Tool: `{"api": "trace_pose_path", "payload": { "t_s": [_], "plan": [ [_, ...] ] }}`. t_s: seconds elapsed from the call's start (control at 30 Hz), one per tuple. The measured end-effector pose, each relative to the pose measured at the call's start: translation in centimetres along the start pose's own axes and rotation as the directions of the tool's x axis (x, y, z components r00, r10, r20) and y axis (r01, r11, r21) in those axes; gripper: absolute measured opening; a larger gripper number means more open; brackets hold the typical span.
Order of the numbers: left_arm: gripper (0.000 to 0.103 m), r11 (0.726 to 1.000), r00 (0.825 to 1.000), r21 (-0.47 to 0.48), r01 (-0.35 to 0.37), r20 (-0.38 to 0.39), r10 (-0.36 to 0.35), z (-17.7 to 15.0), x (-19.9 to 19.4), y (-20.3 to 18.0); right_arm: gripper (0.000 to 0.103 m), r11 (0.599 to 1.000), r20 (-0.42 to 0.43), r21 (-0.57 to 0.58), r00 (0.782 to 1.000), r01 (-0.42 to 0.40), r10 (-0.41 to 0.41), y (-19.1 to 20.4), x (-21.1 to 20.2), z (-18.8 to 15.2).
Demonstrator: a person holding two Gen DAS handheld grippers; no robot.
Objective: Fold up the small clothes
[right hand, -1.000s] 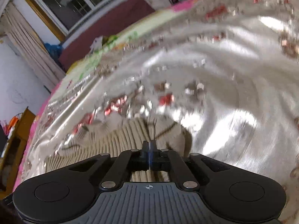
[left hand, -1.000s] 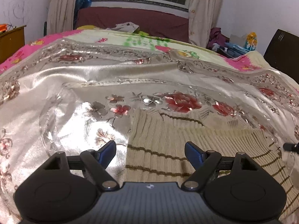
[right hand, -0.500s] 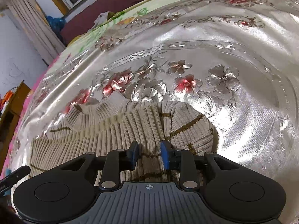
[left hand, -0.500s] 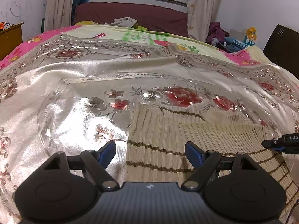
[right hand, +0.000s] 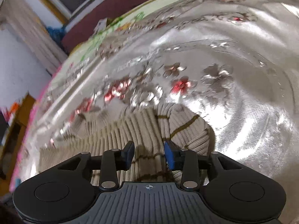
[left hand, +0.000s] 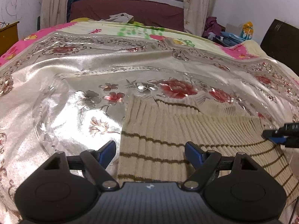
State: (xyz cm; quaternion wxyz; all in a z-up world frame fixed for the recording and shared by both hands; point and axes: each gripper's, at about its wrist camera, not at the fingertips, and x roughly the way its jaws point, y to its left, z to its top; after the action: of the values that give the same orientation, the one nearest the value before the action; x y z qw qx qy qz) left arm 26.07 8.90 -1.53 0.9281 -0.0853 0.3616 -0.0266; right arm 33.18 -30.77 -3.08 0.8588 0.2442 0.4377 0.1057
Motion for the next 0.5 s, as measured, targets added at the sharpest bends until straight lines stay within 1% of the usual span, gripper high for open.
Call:
{"api": "trace_pose_path", "payload": {
  "t_s": [0.03,0.07,0.13,0.23,0.27,0.3,0.37,0.43,0.47,0.5],
  "plan": [
    [0.085,1.000,1.000,0.003,0.002,-0.002,-0.002,-0.1,0.0,0.0,0.033,1.000,-0.014,0.022,1.000,-0.016,0.016,-0.5,0.1,0.1],
    [0.085,1.000,1.000,0.005,0.002,-0.004,-0.002,-0.1,0.1,0.0,0.029,0.999,-0.032,0.032,0.999,-0.020,0.021,-0.8,0.3,0.1],
    [0.085,1.000,1.000,0.001,0.001,-0.006,-0.001,-0.2,0.2,0.0,0.028,1.000,-0.050,0.016,0.999,-0.021,0.022,-0.7,0.4,-0.2],
    [0.085,1.000,1.000,-0.008,0.004,-0.009,-0.004,-0.3,0.3,0.0,0.030,0.998,-0.080,0.039,0.995,-0.054,0.057,-0.5,0.5,-0.4],
    [0.085,1.000,1.000,-0.006,0.004,-0.012,-0.004,-0.3,0.3,-0.1,0.028,0.998,-0.079,0.040,0.995,-0.053,0.056,-0.5,0.6,-0.5],
    [0.085,1.000,1.000,-0.003,0.004,-0.015,-0.004,-0.4,0.4,-0.2,0.020,0.998,-0.072,0.049,0.996,-0.045,0.049,-0.5,0.5,-0.5],
    [0.085,1.000,1.000,0.005,0.002,-0.019,-0.002,-0.5,0.4,-0.3,0.014,0.994,-0.037,0.095,0.997,-0.057,0.061,-1.1,-0.1,-0.6],
    [0.085,1.000,1.000,0.016,0.000,-0.015,0.000,-0.4,0.2,-0.3,0.013,0.992,0.007,0.106,0.997,-0.071,0.071,-1.2,-1.3,-0.6],
    [0.085,1.000,1.000,0.020,0.000,-0.011,0.001,-0.4,0.1,-0.4,0.012,0.994,0.028,0.087,0.998,-0.065,0.062,-1.0,-2.0,-0.7],
    [0.085,1.000,1.000,0.022,-0.001,-0.008,0.001,-0.4,0.1,-0.4,0.012,0.998,0.045,0.056,0.998,-0.041,0.038,-0.7,-2.5,-0.7]
  ]
}}
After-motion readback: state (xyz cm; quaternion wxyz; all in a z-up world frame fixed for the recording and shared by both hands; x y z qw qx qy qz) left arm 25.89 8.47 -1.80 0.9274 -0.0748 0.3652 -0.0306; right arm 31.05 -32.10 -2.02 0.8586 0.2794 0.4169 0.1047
